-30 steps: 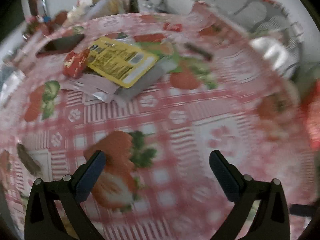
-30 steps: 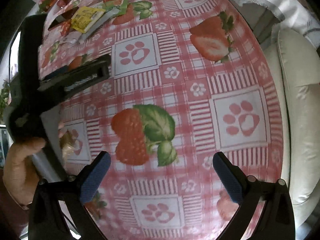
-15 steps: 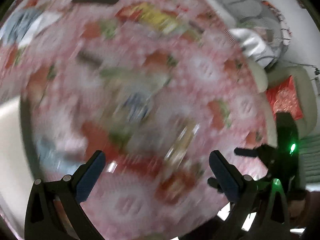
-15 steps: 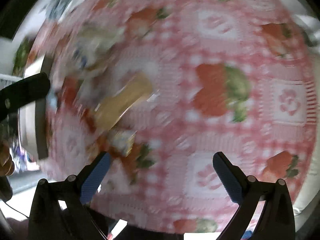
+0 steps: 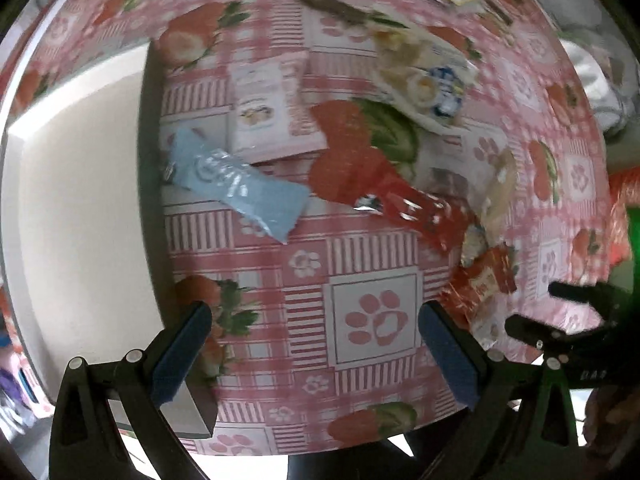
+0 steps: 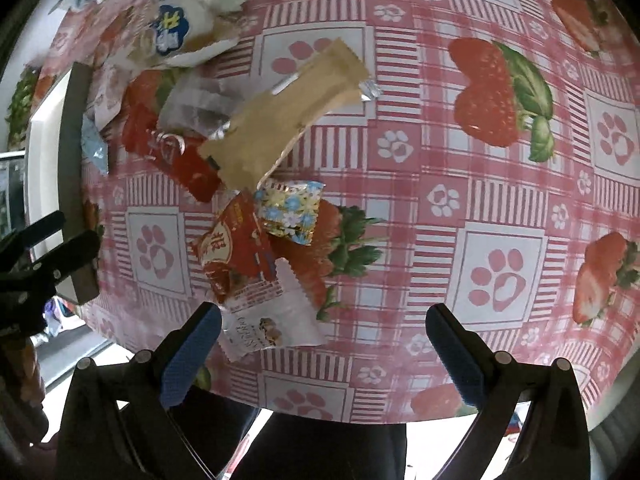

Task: Organize snacks
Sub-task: 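Grasp the white Crispy Cranberry packet with the right gripper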

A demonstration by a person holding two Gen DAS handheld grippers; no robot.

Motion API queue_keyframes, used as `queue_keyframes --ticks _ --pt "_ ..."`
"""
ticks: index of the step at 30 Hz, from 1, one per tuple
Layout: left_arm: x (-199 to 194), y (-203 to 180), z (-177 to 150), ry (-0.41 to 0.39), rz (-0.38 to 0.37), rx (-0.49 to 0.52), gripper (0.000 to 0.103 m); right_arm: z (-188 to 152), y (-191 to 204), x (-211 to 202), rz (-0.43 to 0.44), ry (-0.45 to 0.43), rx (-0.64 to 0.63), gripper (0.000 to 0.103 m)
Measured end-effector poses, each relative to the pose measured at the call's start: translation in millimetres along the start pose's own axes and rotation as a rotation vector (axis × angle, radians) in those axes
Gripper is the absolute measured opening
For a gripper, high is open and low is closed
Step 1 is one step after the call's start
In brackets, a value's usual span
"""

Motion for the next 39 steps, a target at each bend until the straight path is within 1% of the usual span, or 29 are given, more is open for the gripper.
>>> queue_keyframes --ticks 2,4,8,9,11,13,14,16,18,20,21,23,24,25,27,28,29,31,33,34,35,36,37,39 --pt "4.6 7.6 -1.7 0.011 -0.012 -0.028 0.103 0.9 -4.3 0.5 0.002 0.025 0.011 0.103" --pt "9.1 11.2 -3.8 0.022 -0.004 -0.032 0.103 -4.6 -4.1 8.4 0.007 0.062 0.035 0.103" --pt "18.5 9.5 -10.1 0.038 0.007 0.015 0.103 -17.1 -6.3 26.7 0.033 0.136 0.104 0.103" --pt "30.5 11.9 -10.9 0.031 0.002 0.024 0.103 -19.1 -5.4 29.7 0.042 0.148 0.119 0.103" --pt "33.6 13.2 -16.0 0.034 -0.002 0.043 0.103 -23.4 -5.0 39.7 0.082 0.188 0.183 0.103" --pt "32.0 4.2 -17.8 0.04 0.009 0.057 0.103 -26.9 -4.0 47.7 0.118 0.218 0.25 0.103" --pt "30.9 3.5 -19.5 0.042 0.014 0.064 0.103 -27.4 -4.0 52.9 0.126 0.23 0.292 0.103" --pt "29.4 5.7 -21.0 0.048 0.028 0.084 0.103 -24.8 -3.8 59.1 0.12 0.236 0.332 0.103" --pt "30.9 7.0 -23.1 0.049 0.039 0.101 0.103 -23.1 -0.5 63.4 0.082 0.219 0.329 0.103" --pt "30.7 -0.9 -20.1 0.052 0.047 0.12 0.103 -22.1 4.6 64.7 0.01 0.18 0.282 0.103" --pt "32.4 -2.3 -21.5 0.052 0.05 0.134 0.103 -20.6 3.2 64.7 -0.061 0.141 0.226 0.103" --pt "31.7 -8.4 -22.2 0.054 0.057 0.16 0.103 -18.0 -4.0 62.1 -0.113 0.096 0.191 0.103" --pt "26.9 -20.0 -15.4 0.057 0.064 0.174 0.103 -16.3 -10.3 59.8 -0.135 0.074 0.189 0.103" --pt "19.7 -41.5 -8.5 0.062 0.074 0.183 0.103 -15.0 -15.9 57.3 -0.164 0.05 0.184 0.103" --pt "16.5 -54.4 -7.3 0.062 0.082 0.205 0.103 -10.1 -32.0 49.4 -0.278 -0.032 0.14 0.103" --pt "17.2 -57.4 -6.3 0.062 0.082 0.205 0.103 -9.1 -37.4 46.8 -0.302 -0.051 0.13 0.103" --pt "19.0 -60.7 -4.3 0.063 0.079 0.2 0.103 -9.2 -43.1 45.1 -0.294 -0.054 0.14 0.103" --pt "19.5 -61.3 -3.0 0.065 0.069 0.176 0.103 -13.3 -53.1 45.3 -0.201 -0.013 0.211 0.103" --pt "19.9 -49.4 2.1 0.063 0.06 0.152 0.103 -22.1 -66.7 47.6 -0.067 0.054 0.363 0.103" --pt "13.6 -42.1 0.6 0.063 0.054 0.142 0.103 -30.0 -66.0 46.9 -0.03 0.065 0.407 0.103" --pt "12.7 -33.8 1.7 0.063 0.046 0.134 0.103 -32.9 -67.6 47.2 -0.014 0.066 0.418 0.103" --pt "12.5 -32.3 3.1 0.062 0.033 0.126 0.103 -34.3 -66.6 46.2 -0.024 0.057 0.388 0.103" --pt "12.6 -31.2 4.0 0.062 0.024 0.124 0.103 -36.3 -61.5 45.7 -0.043 0.043 0.307 0.103" --pt "14.4 -31.7 6.5 0.068 0.015 0.138 0.103 -50.2 -50.7 53.6 -0.046 0.041 0.14 0.103"
Point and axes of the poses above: each gripper's, at about its wrist camera, not at the fingertips, and x roughly the way its jaws point, y to its left, z to its top, the point moved 6 cm from there along x, roughly the way its jaws point, and after that the axes turned 15 degrees about x, right-handed, at the moved point
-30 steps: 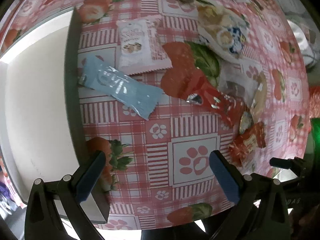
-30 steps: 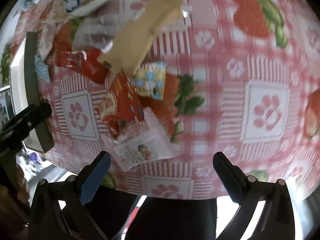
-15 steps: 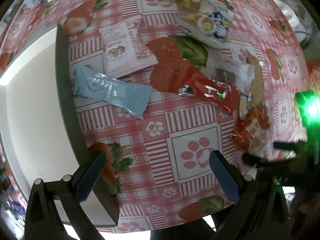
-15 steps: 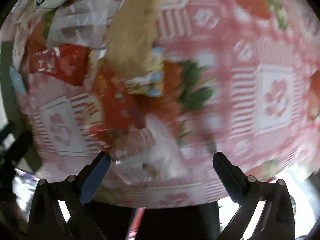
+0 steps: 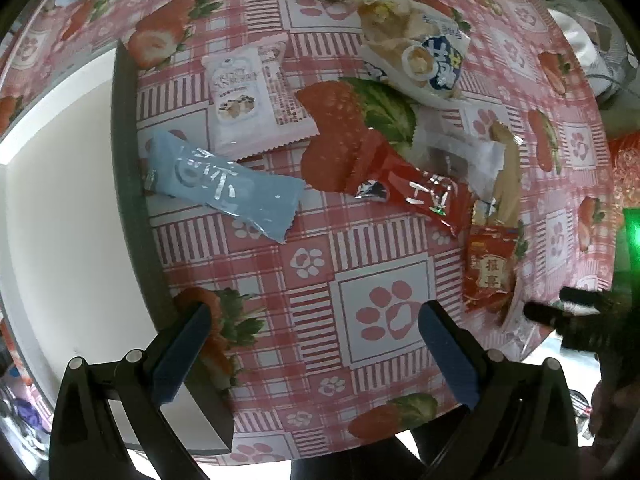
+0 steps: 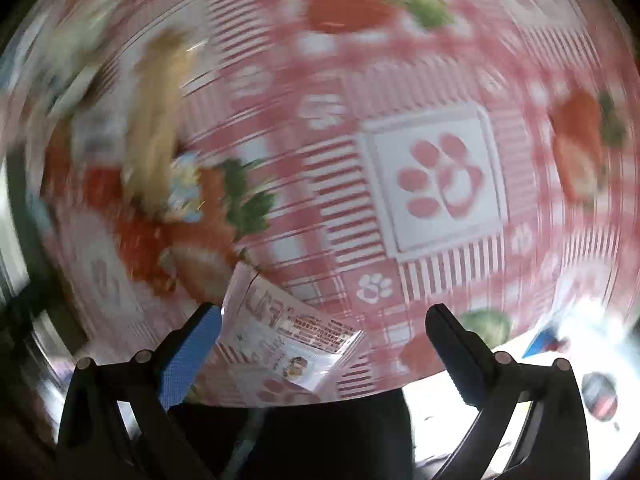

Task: Organize snacks
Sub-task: 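Grasp the white Crispy Cranberry packet with the right gripper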

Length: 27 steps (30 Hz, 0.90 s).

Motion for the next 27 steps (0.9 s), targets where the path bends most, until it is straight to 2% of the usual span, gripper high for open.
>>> queue_keyframes --ticks 2,5,8,10,11,13,15,17,18,23,27 --pt "1.6 -3.9 1.6 0.011 0.0 0.021 0.103 -14.9 11.8 8.3 -0.054 -0.016 -0.16 0.103" --pt "5.2 -16.6 3.3 0.022 -0.012 0.039 0.103 -36.6 25.6 25.6 -0.183 -0.055 -0.408 0.103" --pt "7.6 -28.0 -1.8 0.032 -0.017 0.053 0.103 -50.3 37.7 43.7 -0.214 -0.07 -0.518 0.103" --pt "9.4 -38.4 -0.9 0.034 -0.015 0.06 0.103 -59.1 48.3 57.7 -0.222 -0.079 -0.545 0.103" --pt "11.6 -44.0 -3.0 0.033 -0.015 0.062 0.103 -61.7 55.5 60.9 -0.229 -0.082 -0.548 0.103" --pt "11.7 -54.2 -1.1 0.03 -0.018 0.067 0.103 -58.8 76.8 58.2 -0.199 -0.081 -0.531 0.086" --pt "11.8 -66.0 3.8 0.025 -0.026 0.078 0.103 -41.4 95.0 42.1 -0.193 -0.091 -0.509 0.072" --pt "19.1 -89.6 14.9 0.024 -0.034 0.087 0.103 -35.6 89.5 32.4 -0.188 -0.097 -0.488 0.057" --pt "19.7 -94.7 18.8 0.025 -0.038 0.09 0.103 -32.7 87.1 29.5 -0.185 -0.106 -0.461 0.046" --pt "27.1 -130.8 40.1 0.025 -0.075 0.071 0.103 -11.2 57.3 28.9 -0.136 -0.089 -0.315 0.046" --pt "45.0 -151.0 56.9 0.021 -0.051 0.034 0.103 -5.4 49.8 34.3 -0.091 -0.087 -0.234 0.046"
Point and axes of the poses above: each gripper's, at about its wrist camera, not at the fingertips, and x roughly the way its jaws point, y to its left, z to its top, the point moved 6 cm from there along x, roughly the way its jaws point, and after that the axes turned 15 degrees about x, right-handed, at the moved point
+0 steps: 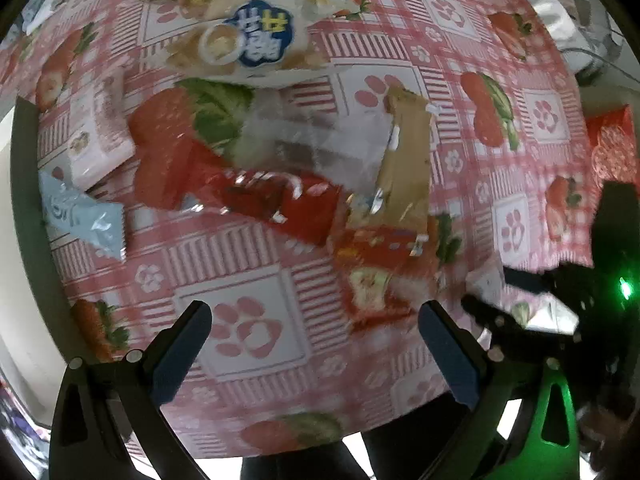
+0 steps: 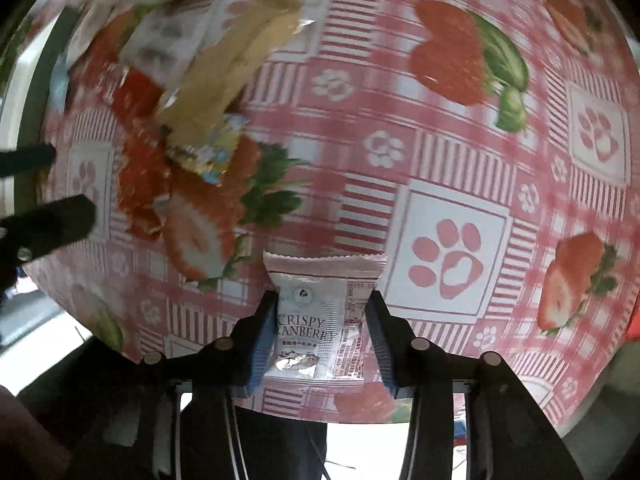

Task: Organize snacks
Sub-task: 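Grasp the white Crispy Cranberry packet with the right gripper, then grasp the red candy packet with the left gripper while the right carries the cranberry packet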

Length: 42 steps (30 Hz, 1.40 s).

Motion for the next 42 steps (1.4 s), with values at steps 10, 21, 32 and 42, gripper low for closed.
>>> queue_keyframes --ticks 10,21,32,42 --pt "52.6 -27.1 23.2 0.093 0.141 -0.052 0.103 19.3 -56.1 -7.1 0.041 0.019 0.04 0.046" --pt "59.8 -47.3 33.0 0.128 0.162 -0.044 0.103 18.1 -66.6 -13.6 0.046 0.012 0.047 0.046" --pt "33.4 -41.5 34.4 0.024 0.11 0.019 0.026 15.5 -55.9 -27.2 0.091 0.004 0.08 0.046" --pt "-6.4 -21.2 12.3 -0.076 0.099 0.027 0.026 24.8 -13.3 -54.9 0.137 -0.009 0.037 0.046"
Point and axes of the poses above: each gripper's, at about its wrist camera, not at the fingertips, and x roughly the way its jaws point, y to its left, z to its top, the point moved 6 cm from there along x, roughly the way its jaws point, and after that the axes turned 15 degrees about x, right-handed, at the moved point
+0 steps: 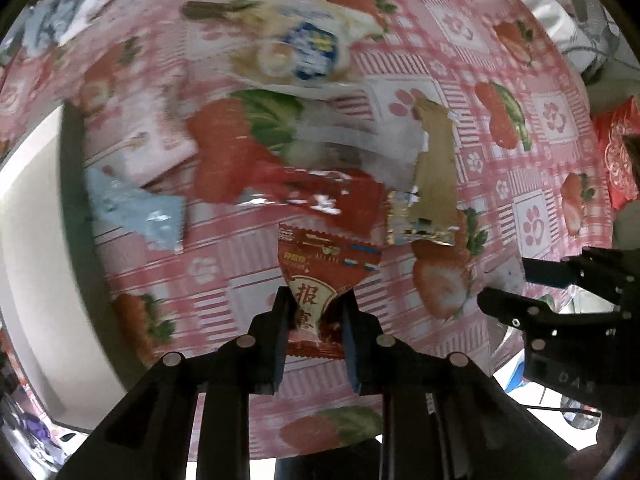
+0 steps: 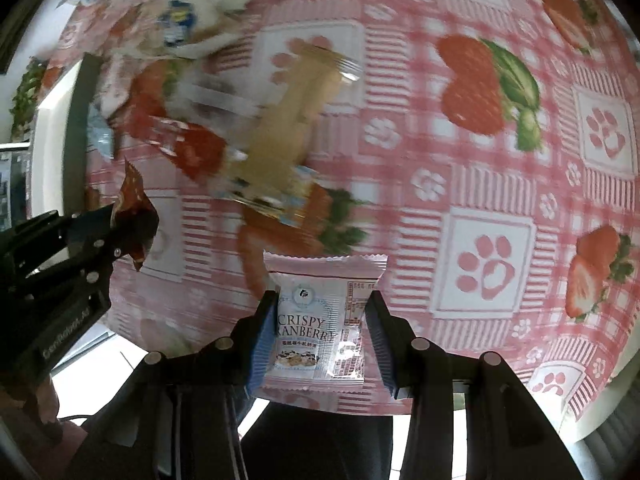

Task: Organize snacks
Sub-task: 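Grasp the red candy packet with the left gripper while the right carries the cranberry packet, then drop the red packet and cranberry packet into the white tray with both grippers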

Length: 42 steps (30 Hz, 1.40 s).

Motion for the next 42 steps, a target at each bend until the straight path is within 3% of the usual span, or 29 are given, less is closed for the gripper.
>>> queue_keyframes --ticks 9,17,29,35,42 --pt "-31.2 55.1 -37.0 -0.096 0.063 -0.089 0.026 15.9 81.8 -18.1 0.007 -0.033 -0.161 0.046" --pt "-54.4 126.8 -79.2 -0.144 0.123 -0.255 0.026 15.0 171.5 -20.3 0.027 -0.034 -0.314 0.046" --pt "-57.3 208.0 -163.9 -0.096 0.199 -0.456 0.026 -7.5 292.7 -1.1 0.114 0.029 -0.47 0.046" --pt "-49.4 220.9 -182.9 -0.063 0.217 -0.476 0.026 -16.4 323.8 7.1 0.131 0.061 -0.489 0.046" --pt "-38.9 224.6 -189.3 -0.038 0.209 -0.469 0.027 -1.1 330.7 14.3 0.151 0.086 -0.405 0.046"
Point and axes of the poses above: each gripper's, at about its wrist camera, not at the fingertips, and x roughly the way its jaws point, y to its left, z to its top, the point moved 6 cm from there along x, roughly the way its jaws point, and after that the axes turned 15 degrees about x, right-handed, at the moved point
